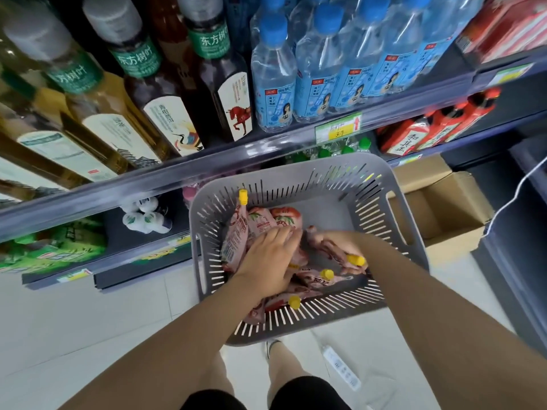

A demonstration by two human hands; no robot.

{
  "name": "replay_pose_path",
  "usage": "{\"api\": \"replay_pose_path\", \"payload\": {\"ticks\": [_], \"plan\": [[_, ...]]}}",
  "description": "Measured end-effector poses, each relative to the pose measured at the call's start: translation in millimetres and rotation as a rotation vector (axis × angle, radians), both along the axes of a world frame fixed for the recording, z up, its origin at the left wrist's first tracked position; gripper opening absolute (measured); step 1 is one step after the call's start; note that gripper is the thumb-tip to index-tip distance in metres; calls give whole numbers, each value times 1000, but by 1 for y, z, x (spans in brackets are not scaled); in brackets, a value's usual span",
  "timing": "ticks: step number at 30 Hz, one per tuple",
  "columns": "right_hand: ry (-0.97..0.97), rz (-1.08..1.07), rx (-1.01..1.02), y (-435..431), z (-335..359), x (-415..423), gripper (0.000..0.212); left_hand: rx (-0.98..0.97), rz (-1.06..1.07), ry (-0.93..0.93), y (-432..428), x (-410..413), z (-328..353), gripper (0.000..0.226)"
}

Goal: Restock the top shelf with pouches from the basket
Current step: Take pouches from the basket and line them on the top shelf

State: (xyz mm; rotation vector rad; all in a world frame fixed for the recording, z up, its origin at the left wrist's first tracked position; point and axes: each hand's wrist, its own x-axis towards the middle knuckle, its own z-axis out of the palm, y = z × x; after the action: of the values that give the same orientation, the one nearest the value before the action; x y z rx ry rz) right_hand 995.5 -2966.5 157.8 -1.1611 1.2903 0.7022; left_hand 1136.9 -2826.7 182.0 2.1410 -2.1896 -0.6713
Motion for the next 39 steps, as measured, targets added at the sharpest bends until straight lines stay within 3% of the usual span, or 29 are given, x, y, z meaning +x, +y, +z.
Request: {"api": "replay_pose_path", "payload": {"ticks": [1, 5, 9, 12, 14, 17, 19, 21, 24, 25, 28, 30, 34, 37, 39], "plan": [[-40, -38, 106, -12, 10, 1, 69, -6, 7, 25, -2, -1, 0, 97], [-133, 54, 508, -46, 61, 6, 72, 8, 17, 179, -10, -5, 7, 123], [-210, 48, 549, -58, 93, 9, 80, -174, 99, 294, -15, -4, 16, 115], [-217, 34, 529, -55, 103, 14, 85, -412, 143, 225, -18, -4, 12, 103], [-216, 46, 529, -52, 104, 18, 77, -427, 157, 218, -18, -4, 10, 105], [-198, 9, 507, -44, 99, 18, 87, -411, 176, 227, -14, 0, 12, 111], [-186, -85, 454, -40, 93, 14, 83, -431, 203, 222, -11, 3, 14, 107], [-195, -158, 380, -37, 89, 9, 62, -396, 293, 250, -9, 6, 15, 108], [-51, 126, 176, -27, 77, 7, 36, -308, 544, 305, -4, 13, 13, 110], [29, 292, 114, -22, 74, 7, 40, -304, 607, 319, -2, 14, 12, 108], [138, 734, 104, 3, 79, 14, 82, -310, 686, 351, 0, 16, 9, 103], [122, 904, 50, 22, 80, 22, 86, -307, 690, 340, -2, 14, 9, 102], [154, 902, -49, 22, 63, 33, 65, -324, 715, 325, 0, 12, 11, 101], [122, 929, -335, 4, 61, 34, 36, -330, 756, 283, 6, 14, 11, 102], [60, 930, -520, -5, 54, 30, 32, -335, 782, 253, 12, 15, 9, 103]]}}
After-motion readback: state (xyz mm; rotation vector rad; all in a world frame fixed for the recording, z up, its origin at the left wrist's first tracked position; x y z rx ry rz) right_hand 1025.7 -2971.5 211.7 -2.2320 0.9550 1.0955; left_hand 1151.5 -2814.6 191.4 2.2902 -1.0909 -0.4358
